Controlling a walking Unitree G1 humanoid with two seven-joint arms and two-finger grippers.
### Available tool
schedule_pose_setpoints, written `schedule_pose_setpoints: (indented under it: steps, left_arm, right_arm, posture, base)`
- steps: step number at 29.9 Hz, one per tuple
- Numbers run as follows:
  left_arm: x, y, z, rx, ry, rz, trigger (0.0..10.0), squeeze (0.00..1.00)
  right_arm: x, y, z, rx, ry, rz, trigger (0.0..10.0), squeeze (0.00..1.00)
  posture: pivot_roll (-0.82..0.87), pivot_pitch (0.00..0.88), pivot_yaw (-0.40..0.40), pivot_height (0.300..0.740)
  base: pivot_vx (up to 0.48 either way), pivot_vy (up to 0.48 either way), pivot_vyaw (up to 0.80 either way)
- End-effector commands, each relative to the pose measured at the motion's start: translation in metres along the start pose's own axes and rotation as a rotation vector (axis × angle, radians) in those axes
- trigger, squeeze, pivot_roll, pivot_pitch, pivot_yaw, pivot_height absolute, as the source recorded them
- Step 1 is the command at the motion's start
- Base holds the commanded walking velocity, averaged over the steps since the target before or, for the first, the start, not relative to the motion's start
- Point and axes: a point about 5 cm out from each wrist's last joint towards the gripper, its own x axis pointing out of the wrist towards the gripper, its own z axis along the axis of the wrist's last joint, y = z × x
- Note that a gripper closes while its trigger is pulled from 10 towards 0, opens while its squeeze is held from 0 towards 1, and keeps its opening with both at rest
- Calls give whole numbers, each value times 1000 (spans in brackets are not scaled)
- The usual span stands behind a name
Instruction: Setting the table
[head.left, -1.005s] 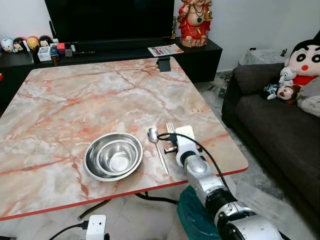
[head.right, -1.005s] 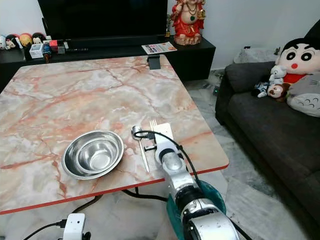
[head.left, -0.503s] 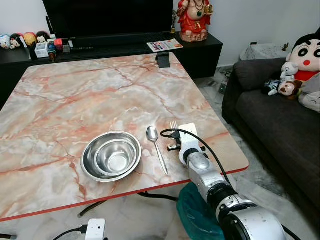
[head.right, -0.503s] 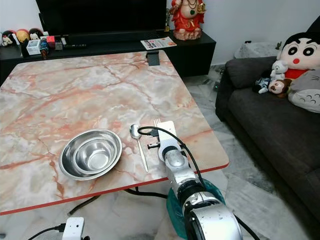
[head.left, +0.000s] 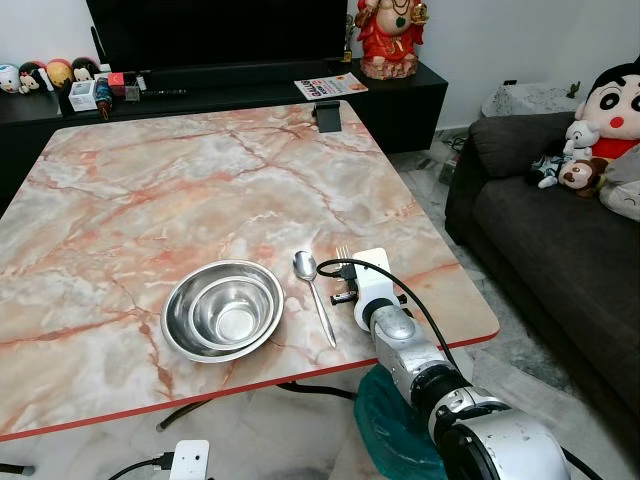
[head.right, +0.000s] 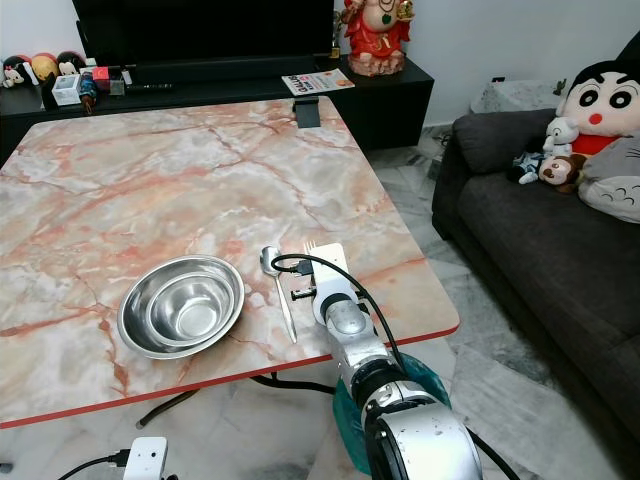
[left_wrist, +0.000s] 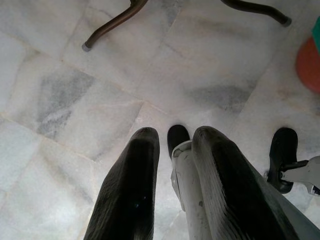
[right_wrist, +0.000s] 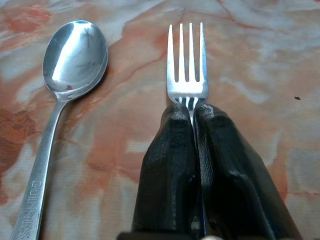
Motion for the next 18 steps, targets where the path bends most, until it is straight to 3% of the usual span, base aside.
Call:
schedule_pose_setpoints:
  steps: [1,12,13,14,15,16,18]
  left_arm:
    - [-1,3,-4,2,14,14,10000,0]
    - [-1,2,-6,-5,22,12,10000,0]
    - [-1,2,-6,-6,22,13,10000,0]
    - [-1,2,-6,-6,21,13,10000,0]
    - [-1,2,-5,-7,21,15,10000,0]
    - [-1,2,-5,-7,20,15,10000,0]
    - [-1,2,-5,-6,19,14,10000,0]
  right_arm:
    - [1,2,5,1,-11,9,10000,0]
    - [2,-3,5,23,1,-10,10000,0]
    - [2,-3,6,21,0,-11,10000,239]
    - [2,-3,6,21,0,-10,10000,239]
    - [2,-3,6,20,-1,-9,10000,506]
    - [2,-3,6,20,-2,-10,10000,1000]
    - [2,-4,7,19,-4,-14,10000,1000]
  posture:
    - [33,46,-21,740]
    - [41,44,-27,740]
    - [41,44,-27,740]
    - [41,44,-27,740]
    - [41,44,-27,740]
    - [41,44,-27,740]
    - [41,44,-27,740]
  base:
    - [0,0,0]
    - [0,0,0]
    - [0,0,0]
    - [0,0,0]
    - [0,0,0]
    - [0,0,0]
    - [0,0,0]
